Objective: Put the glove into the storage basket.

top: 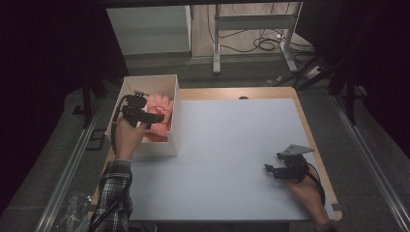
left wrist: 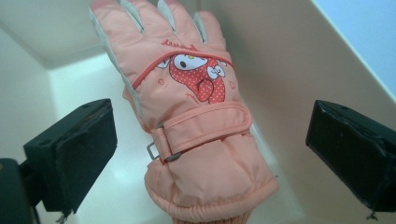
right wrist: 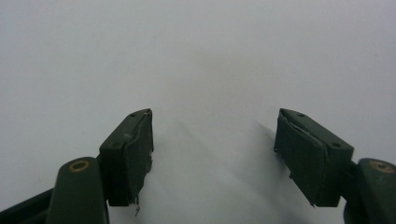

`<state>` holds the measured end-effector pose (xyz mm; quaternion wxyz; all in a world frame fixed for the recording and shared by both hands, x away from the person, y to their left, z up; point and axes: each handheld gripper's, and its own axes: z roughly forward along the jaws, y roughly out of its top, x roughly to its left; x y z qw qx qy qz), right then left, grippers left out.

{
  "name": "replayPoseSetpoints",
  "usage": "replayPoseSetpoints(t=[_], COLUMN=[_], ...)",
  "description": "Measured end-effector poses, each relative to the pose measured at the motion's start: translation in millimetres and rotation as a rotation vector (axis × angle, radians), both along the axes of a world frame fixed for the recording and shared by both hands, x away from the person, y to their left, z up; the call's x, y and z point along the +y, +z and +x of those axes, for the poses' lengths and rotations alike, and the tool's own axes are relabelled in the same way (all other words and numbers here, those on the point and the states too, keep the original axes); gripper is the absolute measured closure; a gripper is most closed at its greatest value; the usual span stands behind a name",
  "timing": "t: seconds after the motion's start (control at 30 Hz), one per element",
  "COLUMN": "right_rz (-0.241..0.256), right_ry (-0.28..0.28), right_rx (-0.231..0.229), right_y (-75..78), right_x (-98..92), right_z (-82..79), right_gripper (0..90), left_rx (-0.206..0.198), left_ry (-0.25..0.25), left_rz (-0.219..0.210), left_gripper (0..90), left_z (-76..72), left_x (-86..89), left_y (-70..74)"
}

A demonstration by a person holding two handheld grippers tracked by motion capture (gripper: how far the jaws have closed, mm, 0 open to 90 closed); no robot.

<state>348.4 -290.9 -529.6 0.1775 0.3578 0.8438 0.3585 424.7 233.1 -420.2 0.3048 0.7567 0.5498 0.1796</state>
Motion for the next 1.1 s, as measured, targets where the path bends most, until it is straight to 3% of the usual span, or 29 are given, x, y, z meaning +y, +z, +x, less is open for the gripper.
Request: replayPoseSetpoints(t=[0.77, 1.1], right_rz=[0.000, 0.000], right_ry=[0.000, 0.000], right_rx=[0.000, 0.000], right_y=[0.0, 0.0], right_x=[0.0, 0.0], right_z=[0.0, -0.1], right_gripper=[28.4, 28.4], left_rx=[-0.094, -0.108], left_ry=[-0.144, -0.185], left_rz=[-0.046, -0.052], left_gripper=[1.9, 1.9], left_z=[-26.8, -35.2], left_x=[-13.1, -23.8], left_y=[20.4, 28.2])
